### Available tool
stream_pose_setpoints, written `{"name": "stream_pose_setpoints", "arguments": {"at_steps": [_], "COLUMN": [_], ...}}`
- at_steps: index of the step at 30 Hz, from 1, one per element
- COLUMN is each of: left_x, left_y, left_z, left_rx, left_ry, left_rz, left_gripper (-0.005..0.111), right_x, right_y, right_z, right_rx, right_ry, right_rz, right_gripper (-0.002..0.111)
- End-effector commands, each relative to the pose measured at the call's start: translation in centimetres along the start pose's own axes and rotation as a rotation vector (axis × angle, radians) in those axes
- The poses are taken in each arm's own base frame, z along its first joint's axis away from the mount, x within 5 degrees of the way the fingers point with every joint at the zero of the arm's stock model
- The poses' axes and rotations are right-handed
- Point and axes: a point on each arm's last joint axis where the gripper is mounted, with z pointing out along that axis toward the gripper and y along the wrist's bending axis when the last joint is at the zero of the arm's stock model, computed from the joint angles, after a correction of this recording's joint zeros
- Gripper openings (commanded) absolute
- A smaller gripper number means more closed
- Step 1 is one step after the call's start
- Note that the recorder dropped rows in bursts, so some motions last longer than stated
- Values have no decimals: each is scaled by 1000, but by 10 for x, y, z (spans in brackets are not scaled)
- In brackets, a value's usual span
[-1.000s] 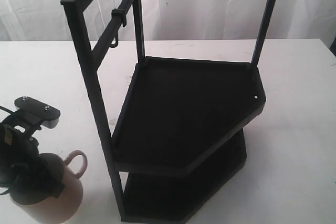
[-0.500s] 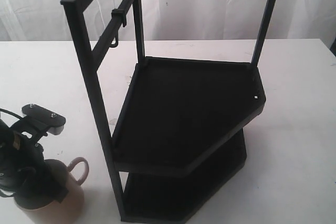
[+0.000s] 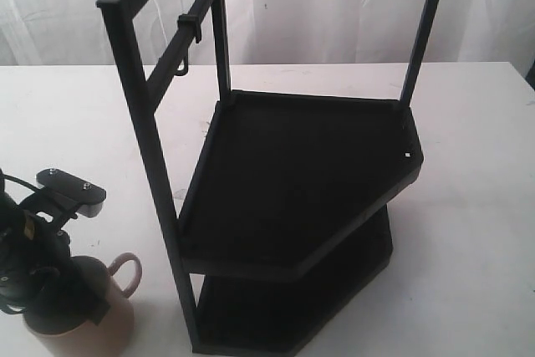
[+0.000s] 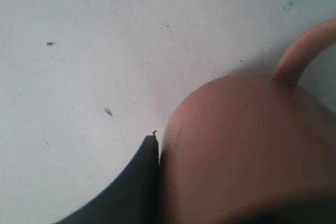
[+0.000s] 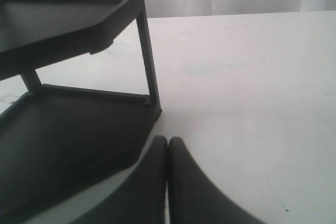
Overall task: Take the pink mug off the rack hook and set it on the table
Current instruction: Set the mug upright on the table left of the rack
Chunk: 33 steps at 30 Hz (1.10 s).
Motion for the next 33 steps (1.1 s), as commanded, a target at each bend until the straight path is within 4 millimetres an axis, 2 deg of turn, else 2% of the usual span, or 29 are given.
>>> {"name": "stream_pose_setpoints", "arguments": {"at_steps": [1,20,24,29,33], "left_x": [2,3,3,3,4], "left_y": [0,0,0,0,0], "left_z": [2,2,2,2,1], "left_rx": [1,1,1,1,2], "left_ry": [18,34,35,35,29], "left_rz": [-8,-8,-8,-8,-10], "left_gripper": [0,1,16,39,46], "right_x": [1,1,1,1,1], "right_y": [-1,-1,-1,-1,-1], "right_z": [0,0,0,0,0], "right_rx": [6,6,6,6,6], "right_ry": [-9,-9,-9,-9,-9], "right_rz": [3,3,3,3,3], "right_gripper": [0,0,0,0,0]}}
